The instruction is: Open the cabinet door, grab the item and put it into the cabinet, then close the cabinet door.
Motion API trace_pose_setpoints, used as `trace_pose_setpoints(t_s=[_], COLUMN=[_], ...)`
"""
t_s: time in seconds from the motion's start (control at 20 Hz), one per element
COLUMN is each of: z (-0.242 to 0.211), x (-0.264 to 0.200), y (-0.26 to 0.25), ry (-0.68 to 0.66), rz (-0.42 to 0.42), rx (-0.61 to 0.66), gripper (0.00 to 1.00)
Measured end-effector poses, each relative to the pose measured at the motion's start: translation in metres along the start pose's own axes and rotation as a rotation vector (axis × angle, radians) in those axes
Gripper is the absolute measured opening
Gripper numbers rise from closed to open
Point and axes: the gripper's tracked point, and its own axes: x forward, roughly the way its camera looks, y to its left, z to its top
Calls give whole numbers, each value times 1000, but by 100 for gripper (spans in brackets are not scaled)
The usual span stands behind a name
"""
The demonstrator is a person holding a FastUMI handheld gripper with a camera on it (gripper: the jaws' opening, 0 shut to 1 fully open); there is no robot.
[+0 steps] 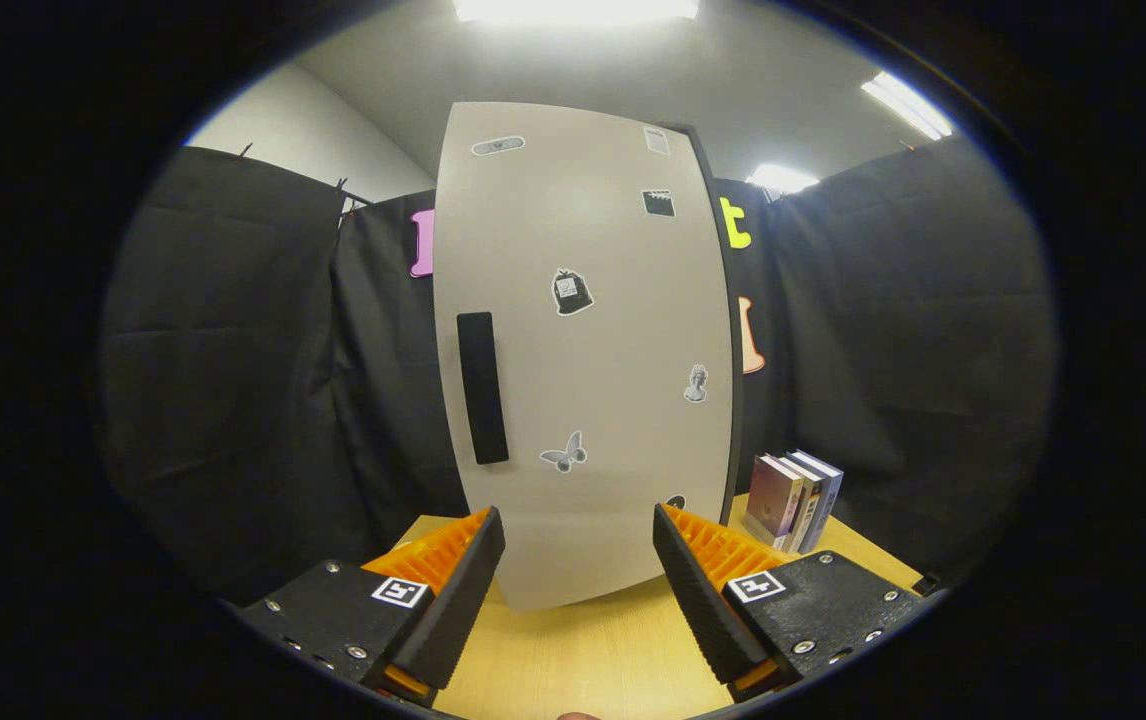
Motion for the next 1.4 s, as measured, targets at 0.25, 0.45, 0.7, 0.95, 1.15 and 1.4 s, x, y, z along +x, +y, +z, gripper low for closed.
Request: trace_pose_setpoints(t_s=[0.25, 0.45, 0.7, 0.95, 1.15, 1.4], z=[-1, 0, 5, 4, 6, 7], x=[1, -1, -2, -3, -5, -1], y=[-3, -2, 0, -2, -2, -6], ry=[1, -5, -27, -25, -27, -24], rz=[2, 10, 16, 21, 30, 28], rx=[-5, 1, 5, 12, 24, 69], gripper=[93, 93, 93, 93, 93, 93])
